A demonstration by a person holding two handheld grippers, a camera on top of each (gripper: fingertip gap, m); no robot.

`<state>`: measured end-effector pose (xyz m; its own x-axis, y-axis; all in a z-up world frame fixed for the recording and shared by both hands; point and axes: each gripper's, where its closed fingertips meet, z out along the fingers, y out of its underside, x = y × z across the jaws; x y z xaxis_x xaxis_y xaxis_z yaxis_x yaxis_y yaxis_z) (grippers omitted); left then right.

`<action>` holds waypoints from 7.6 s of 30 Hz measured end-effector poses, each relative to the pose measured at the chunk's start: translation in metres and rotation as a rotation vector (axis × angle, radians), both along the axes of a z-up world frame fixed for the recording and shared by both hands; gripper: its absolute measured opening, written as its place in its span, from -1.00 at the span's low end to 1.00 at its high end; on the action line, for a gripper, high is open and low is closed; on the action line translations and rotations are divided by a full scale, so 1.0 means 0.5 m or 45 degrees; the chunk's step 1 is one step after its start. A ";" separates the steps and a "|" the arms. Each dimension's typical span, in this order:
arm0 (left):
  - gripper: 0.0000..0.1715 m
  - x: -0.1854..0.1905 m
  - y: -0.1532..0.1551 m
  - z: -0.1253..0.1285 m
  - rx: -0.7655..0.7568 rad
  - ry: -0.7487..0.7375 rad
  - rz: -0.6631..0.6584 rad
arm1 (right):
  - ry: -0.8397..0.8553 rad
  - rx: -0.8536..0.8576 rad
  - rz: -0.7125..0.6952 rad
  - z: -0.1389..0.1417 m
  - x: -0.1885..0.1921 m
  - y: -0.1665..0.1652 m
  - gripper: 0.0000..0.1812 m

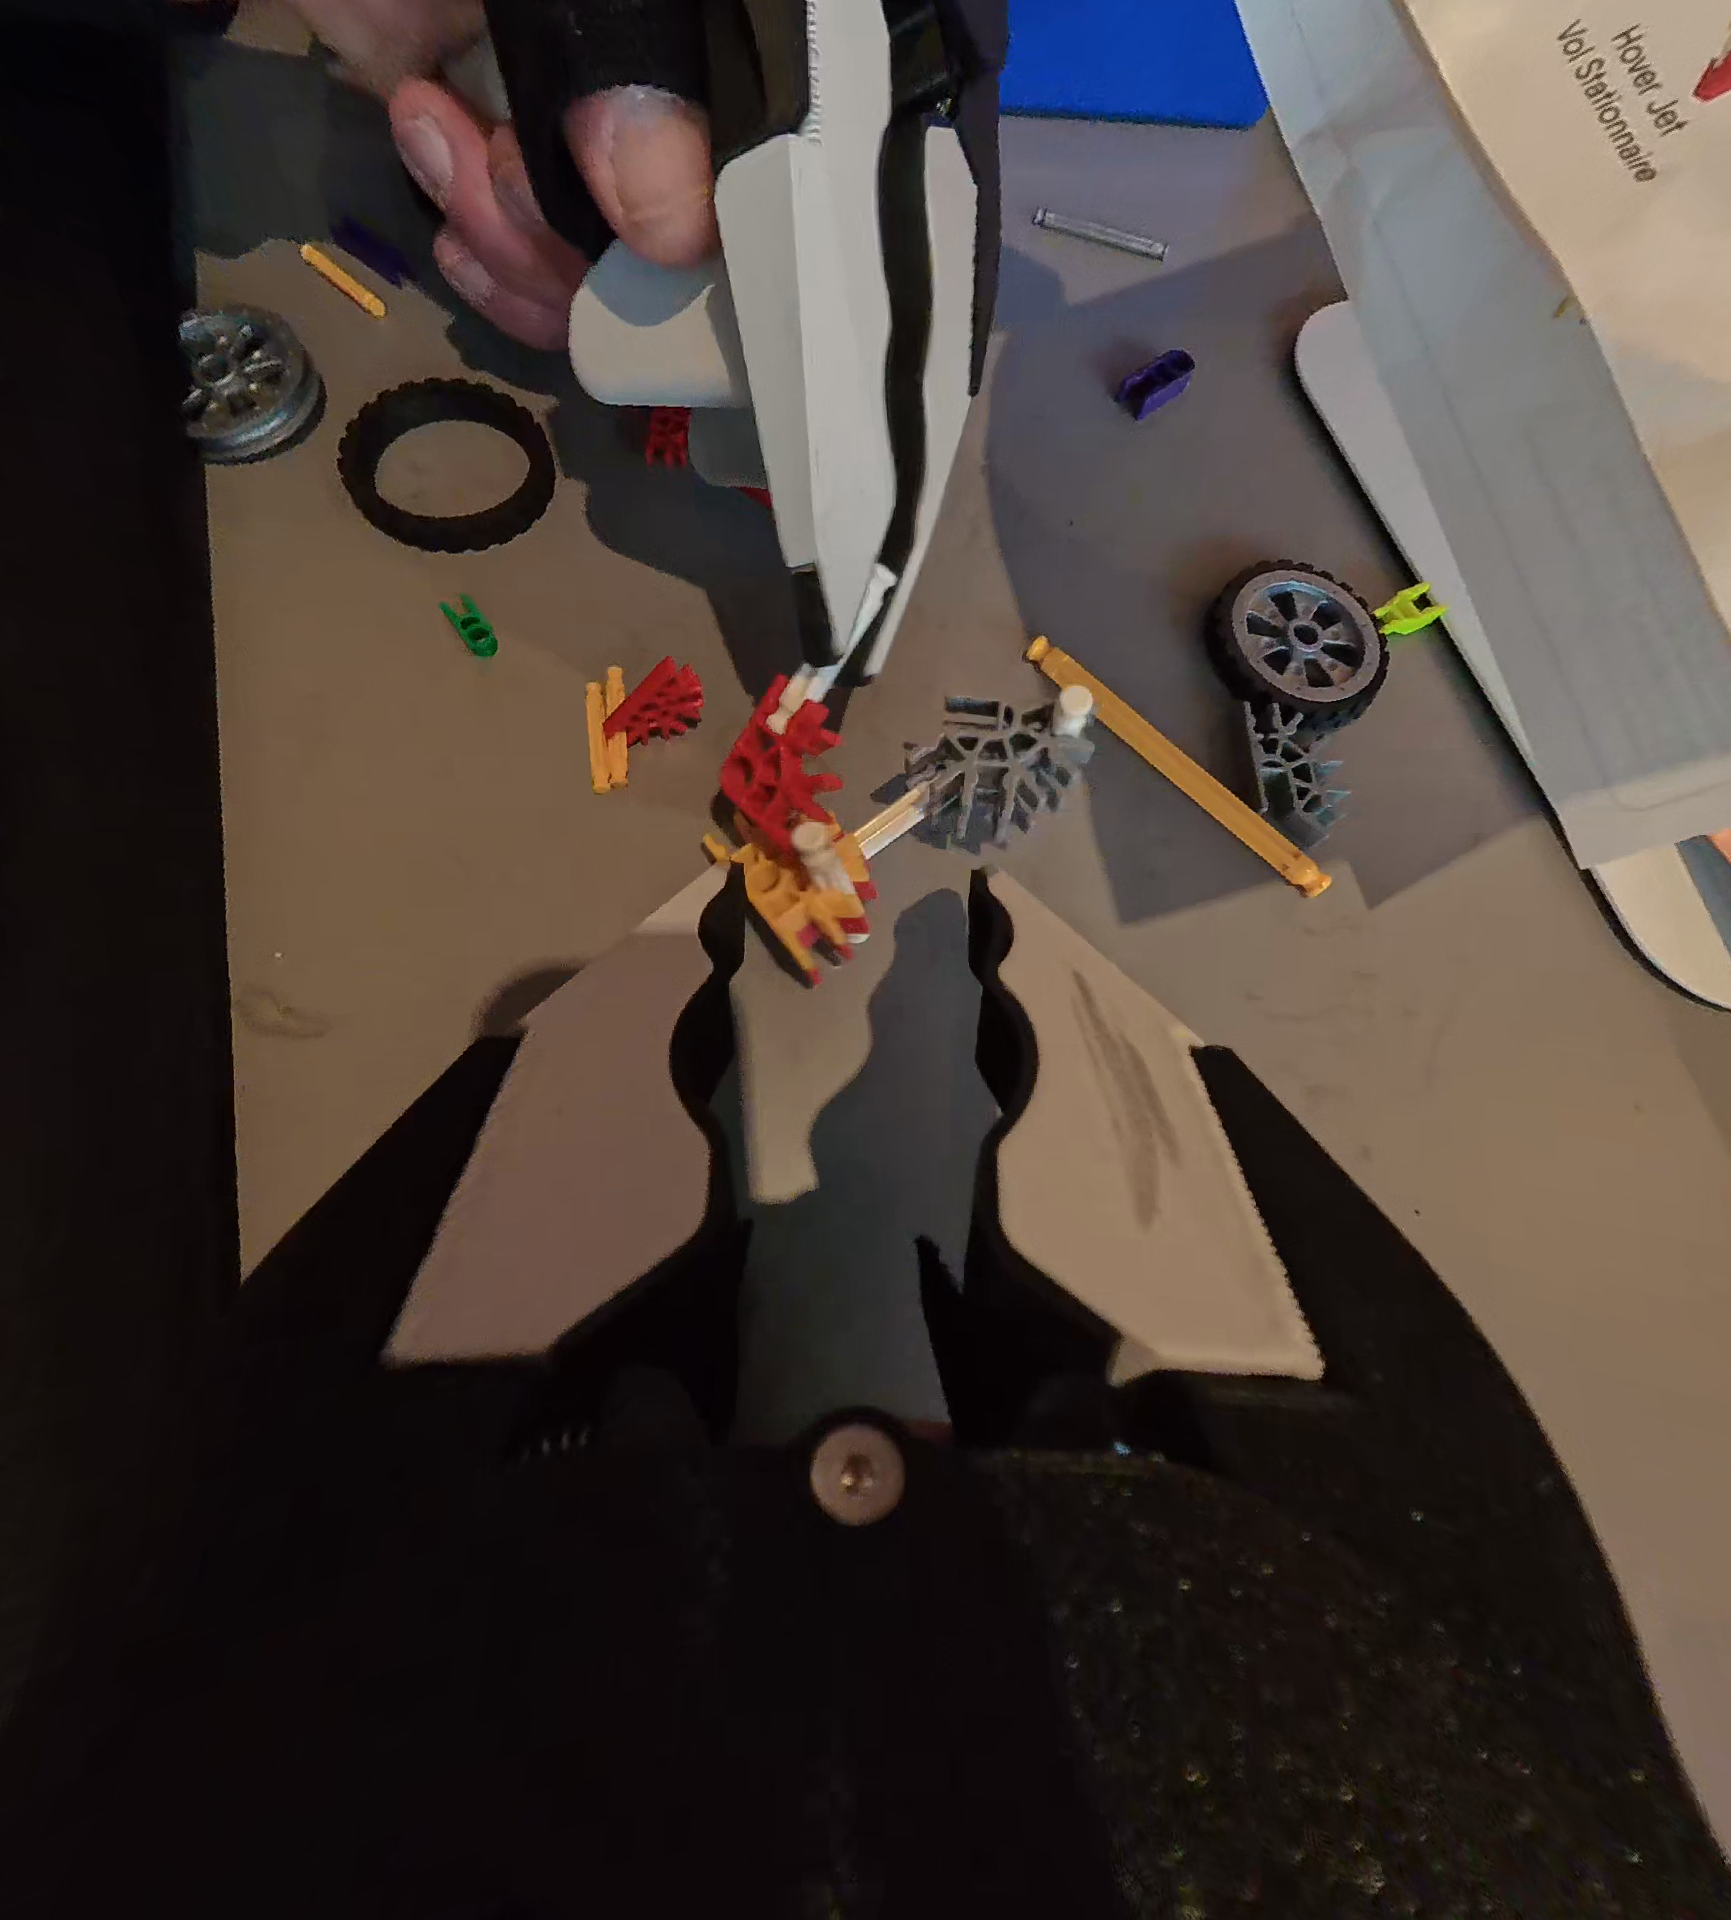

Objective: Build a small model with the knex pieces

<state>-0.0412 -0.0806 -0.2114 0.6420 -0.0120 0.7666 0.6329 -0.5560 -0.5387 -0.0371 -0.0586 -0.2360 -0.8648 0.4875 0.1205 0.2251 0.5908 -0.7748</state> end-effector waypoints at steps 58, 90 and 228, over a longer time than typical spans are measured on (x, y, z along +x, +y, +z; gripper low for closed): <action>-0.96 -0.017 0.045 -0.017 -0.038 -0.107 0.284 | 0.048 0.065 -0.067 -0.007 -0.011 0.021 -0.70; -0.97 0.002 0.056 -0.019 -0.049 -0.114 0.189 | 0.030 0.060 -0.009 -0.009 0.004 0.019 -0.58; -0.97 -0.018 0.057 -0.064 -0.576 1.990 -0.928 | 0.213 0.135 0.350 -0.001 -0.023 0.020 -0.73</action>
<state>-0.0502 -0.0519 -0.2432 0.6664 -0.5804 -0.4680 -0.6858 -0.7234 -0.0793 -0.0488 -0.0484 -0.2363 -0.9259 0.2162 0.3097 -0.0789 0.6912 -0.7183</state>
